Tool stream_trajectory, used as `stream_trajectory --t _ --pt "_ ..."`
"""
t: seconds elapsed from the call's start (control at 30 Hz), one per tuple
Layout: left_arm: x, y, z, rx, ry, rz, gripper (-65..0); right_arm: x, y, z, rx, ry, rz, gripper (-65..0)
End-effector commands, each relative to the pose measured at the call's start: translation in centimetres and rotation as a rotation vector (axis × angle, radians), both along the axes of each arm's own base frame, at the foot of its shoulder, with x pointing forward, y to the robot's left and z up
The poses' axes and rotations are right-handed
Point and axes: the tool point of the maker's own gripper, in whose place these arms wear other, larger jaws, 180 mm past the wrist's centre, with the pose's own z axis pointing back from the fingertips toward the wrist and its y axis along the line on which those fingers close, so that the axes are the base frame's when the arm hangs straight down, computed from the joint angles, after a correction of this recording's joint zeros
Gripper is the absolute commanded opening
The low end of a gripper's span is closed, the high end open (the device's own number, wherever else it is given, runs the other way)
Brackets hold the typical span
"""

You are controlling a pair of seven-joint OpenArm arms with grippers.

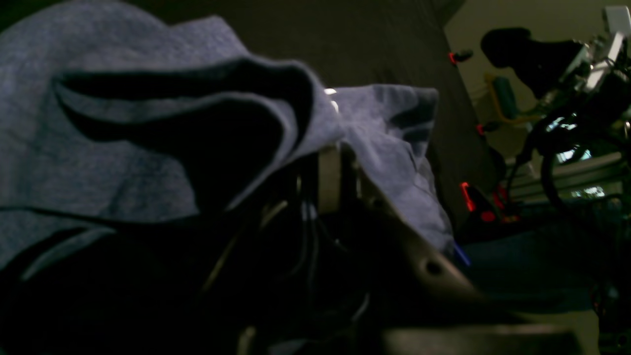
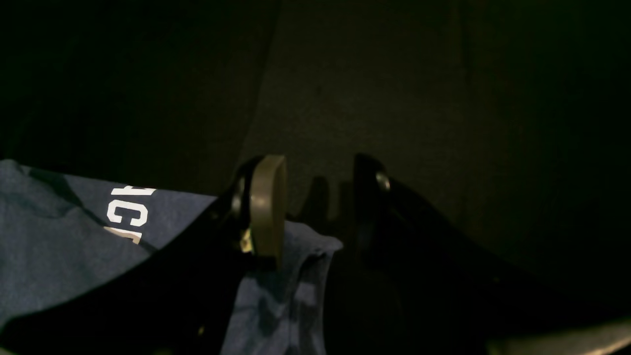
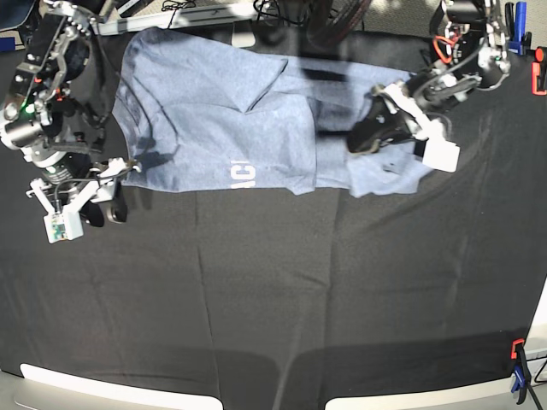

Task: Layout the t-shirt on the table in an organized manner, then fold the t-shirt properly
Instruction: 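Grasp the opposite shirt end with the left gripper and lift it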

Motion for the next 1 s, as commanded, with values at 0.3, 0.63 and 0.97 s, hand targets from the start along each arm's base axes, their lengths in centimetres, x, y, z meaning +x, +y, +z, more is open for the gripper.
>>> stream_trajectory --t 0.3,0.63,0.97 --pt "-0.1 -3.5 2.4 -0.098 -0.072 -0.069 -61.4 0.6 0.0 1.6 -0.007 -0.056 0.011 -42.5" --pt "0.9 -7.7 5.1 -0.122 -0.165 -0.217 -36.6 0.6 0.0 1.5 -0.007 -0.055 0.011 -42.5" --pt "2.8 -0.6 8.3 0.160 -0.300 -0.107 -36.6 0.7 0.3 1.7 0.014 -0.064 0.020 -42.5"
